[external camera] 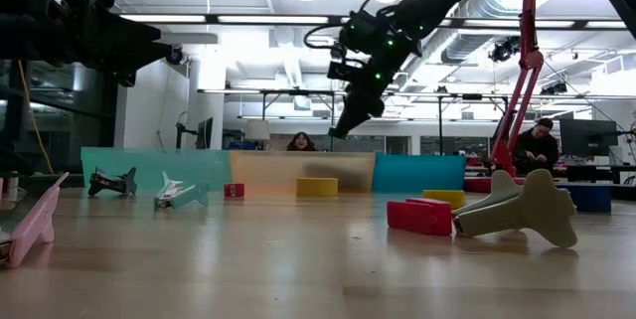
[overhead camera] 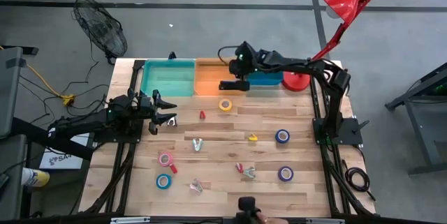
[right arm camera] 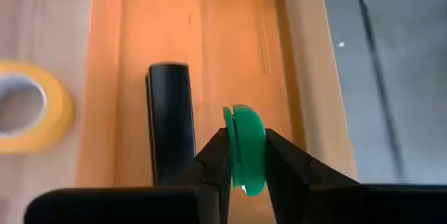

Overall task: Pick and place Stapler, Stapler remover, tape
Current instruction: Put the green stapler into the orange bin

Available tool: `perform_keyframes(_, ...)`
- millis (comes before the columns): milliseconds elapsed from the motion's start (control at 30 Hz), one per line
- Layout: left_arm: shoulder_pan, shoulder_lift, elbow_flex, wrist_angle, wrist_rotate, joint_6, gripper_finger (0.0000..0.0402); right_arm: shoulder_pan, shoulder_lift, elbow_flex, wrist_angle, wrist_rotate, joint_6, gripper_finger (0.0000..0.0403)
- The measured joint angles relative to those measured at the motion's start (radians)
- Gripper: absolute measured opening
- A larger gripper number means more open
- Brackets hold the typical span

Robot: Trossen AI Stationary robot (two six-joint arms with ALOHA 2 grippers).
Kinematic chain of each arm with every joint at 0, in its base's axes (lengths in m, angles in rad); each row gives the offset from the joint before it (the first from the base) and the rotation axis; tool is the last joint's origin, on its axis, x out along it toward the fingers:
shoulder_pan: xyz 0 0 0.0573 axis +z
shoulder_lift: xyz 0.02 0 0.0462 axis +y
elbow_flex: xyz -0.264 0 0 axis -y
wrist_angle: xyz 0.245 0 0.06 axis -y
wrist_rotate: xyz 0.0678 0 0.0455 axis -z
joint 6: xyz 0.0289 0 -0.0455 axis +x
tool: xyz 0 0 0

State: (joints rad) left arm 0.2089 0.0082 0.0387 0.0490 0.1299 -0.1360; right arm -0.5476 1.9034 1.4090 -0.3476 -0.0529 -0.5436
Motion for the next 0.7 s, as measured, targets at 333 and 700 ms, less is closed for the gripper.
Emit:
perform_keyframes(333, 0.000, 0.000, 0.000, 0.000, 0.000, 0.000, 0.0177, -0.065, 0.010, 0.000, -0.012, -0.148, 0.140, 0.0063)
perform_keyframes(700, 0.000, 0.000, 0.000, 0.000, 0.000, 0.000, 0.0177, -0.067, 0.064, 0.000, -0.003, -0.113, 0.152, 0.0067)
